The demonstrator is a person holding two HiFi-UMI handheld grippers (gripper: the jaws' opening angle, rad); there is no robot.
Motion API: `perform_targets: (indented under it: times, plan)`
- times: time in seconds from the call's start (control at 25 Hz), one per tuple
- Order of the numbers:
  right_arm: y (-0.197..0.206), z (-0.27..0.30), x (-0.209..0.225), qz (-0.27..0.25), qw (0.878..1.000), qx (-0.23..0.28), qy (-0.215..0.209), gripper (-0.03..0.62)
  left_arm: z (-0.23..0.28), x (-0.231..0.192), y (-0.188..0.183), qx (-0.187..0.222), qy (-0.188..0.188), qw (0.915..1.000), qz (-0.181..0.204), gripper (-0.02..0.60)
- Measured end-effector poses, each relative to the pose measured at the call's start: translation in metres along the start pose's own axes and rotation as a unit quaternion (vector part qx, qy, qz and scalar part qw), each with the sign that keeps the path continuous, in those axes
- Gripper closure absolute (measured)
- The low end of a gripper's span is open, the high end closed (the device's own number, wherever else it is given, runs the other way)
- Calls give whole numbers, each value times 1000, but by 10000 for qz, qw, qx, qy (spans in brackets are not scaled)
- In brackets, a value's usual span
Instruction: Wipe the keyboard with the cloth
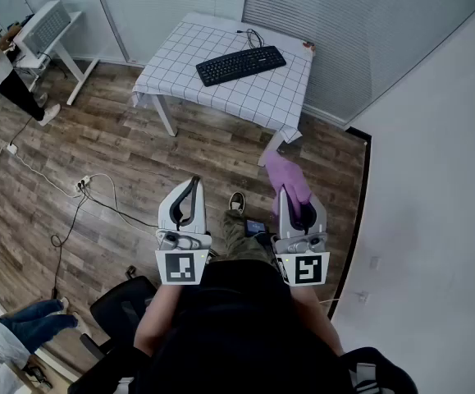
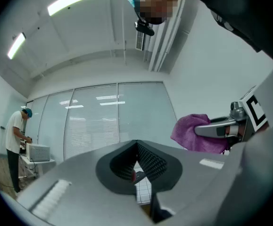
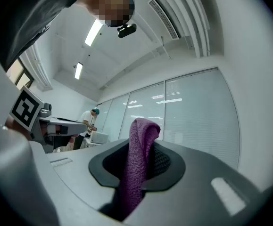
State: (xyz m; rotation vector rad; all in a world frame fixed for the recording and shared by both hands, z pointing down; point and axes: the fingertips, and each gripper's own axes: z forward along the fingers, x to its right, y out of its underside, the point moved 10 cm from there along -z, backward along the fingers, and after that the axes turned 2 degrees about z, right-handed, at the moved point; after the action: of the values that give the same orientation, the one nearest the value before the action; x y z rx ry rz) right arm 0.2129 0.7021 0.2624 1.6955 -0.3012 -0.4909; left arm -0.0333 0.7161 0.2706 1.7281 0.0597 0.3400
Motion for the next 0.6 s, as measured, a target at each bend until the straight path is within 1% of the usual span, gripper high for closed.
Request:
perform_targets:
  times: [0.16,0.32,0.44,0.6]
  plan:
    - [6,17,6,117,9999,-50,-39,520,14,-7,6,5,-43,10000,-33,581]
    - [18,41,14,317,9990,-254,-205,507,32,-17,14,40,-141,9999,-38,581]
    - [27,62,24,302,9988,-334,-200,500,54,-23,24,-76,-113,9999,-55,581]
    - [37,97,42,328,9987,-353,-184,499,93,-32,33,-204,-7,9998,90,581]
